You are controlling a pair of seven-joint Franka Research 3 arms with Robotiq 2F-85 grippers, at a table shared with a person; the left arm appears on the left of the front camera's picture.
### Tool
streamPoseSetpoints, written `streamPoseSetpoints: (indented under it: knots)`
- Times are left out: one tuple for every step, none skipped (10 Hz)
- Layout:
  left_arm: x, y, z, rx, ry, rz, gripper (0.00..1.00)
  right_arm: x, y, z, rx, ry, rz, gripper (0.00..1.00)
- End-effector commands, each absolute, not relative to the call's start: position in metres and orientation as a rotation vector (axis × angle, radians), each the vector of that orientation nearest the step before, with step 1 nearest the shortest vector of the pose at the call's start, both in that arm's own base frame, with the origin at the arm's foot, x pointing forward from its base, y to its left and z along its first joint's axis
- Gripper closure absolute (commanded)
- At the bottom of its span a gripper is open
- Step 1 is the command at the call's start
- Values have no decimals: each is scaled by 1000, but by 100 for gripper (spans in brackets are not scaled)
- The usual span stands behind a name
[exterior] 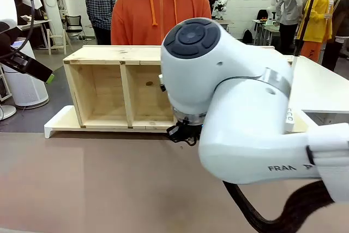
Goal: Perform cable management.
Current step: Pull the grasped Power Cable to the location of the Power Strip.
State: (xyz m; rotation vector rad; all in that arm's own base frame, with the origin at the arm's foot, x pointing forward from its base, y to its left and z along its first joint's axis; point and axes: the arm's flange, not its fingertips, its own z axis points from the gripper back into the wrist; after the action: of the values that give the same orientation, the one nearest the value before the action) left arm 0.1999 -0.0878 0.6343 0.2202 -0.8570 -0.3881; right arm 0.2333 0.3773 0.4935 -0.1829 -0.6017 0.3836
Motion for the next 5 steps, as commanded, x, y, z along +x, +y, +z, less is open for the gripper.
streamPoseSetpoints:
  knots:
    - [201, -89, 634, 215, -861, -383, 0, 224, 363, 494, -209, -592, 334, 87]
    - [201, -89, 634, 215, -861, -383, 0, 224, 356, 496, -223, -600, 303, 87]
    - [201, -89, 634, 215, -861, -383, 0, 226, 352, 494, -219, -625, 304, 87]
    - [201, -89, 634, 215, -861, -383, 0, 232, 351, 488, -216, -664, 322, 87]
    - [201, -89, 634, 215, -861, -383, 0, 240, 347, 483, -247, -704, 306, 87]
